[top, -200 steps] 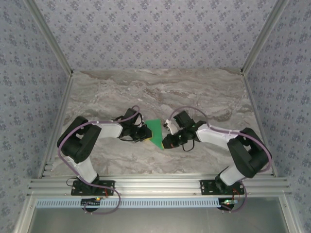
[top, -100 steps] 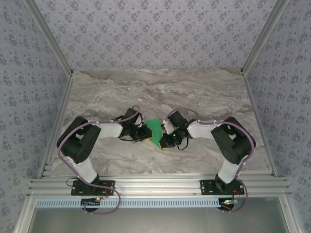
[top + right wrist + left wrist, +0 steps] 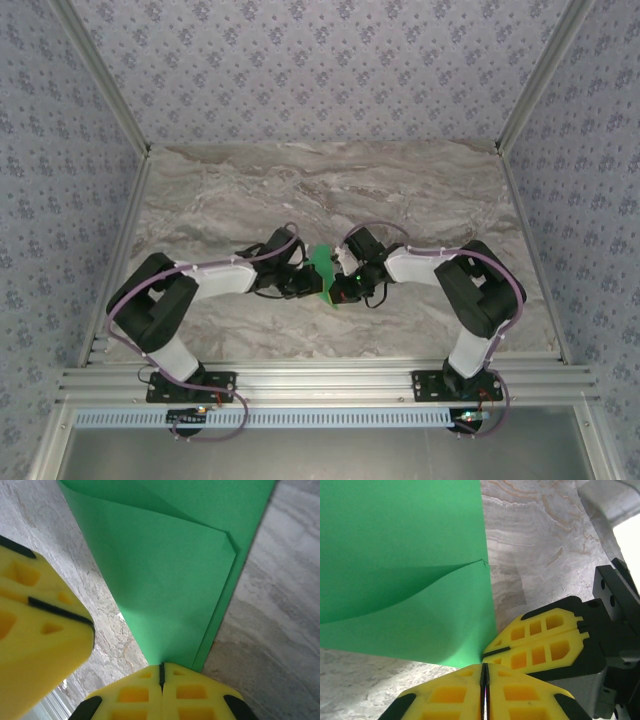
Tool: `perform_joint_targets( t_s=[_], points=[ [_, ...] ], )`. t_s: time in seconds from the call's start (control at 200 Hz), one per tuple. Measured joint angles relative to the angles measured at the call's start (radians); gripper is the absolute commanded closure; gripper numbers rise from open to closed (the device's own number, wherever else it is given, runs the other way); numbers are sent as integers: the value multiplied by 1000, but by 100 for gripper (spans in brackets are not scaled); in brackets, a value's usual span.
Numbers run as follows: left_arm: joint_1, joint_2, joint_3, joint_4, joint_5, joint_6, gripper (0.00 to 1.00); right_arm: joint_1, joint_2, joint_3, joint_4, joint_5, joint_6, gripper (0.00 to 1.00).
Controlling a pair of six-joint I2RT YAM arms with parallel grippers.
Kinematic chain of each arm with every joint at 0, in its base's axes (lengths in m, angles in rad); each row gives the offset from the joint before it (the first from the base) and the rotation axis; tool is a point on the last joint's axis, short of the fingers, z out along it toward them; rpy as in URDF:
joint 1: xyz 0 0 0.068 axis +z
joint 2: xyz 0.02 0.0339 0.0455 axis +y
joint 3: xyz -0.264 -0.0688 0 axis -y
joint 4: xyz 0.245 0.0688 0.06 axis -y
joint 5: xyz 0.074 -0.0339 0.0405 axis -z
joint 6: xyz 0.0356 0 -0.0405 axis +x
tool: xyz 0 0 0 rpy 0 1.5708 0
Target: Fold a paper plane with a square sheet of paper (fold left side to right side)
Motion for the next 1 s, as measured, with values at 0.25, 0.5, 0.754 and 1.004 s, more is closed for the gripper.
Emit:
perform_joint_targets(
  t_s=[0.25,0.5,0.754,1.004],
  points=[
    [-32,74,1,28,0,-25,90,0,1,1,0,0,0,100],
    [-32,93,11,26,-1,-27,91,0,6,8,-12,1,0,100],
    [-31,106,40,-9,-21,-17,91,0,6,20,-35,21,0,100],
    [10,108,70,-65,-62,31,92,1,6,24,-42,30,-11,100]
  ],
)
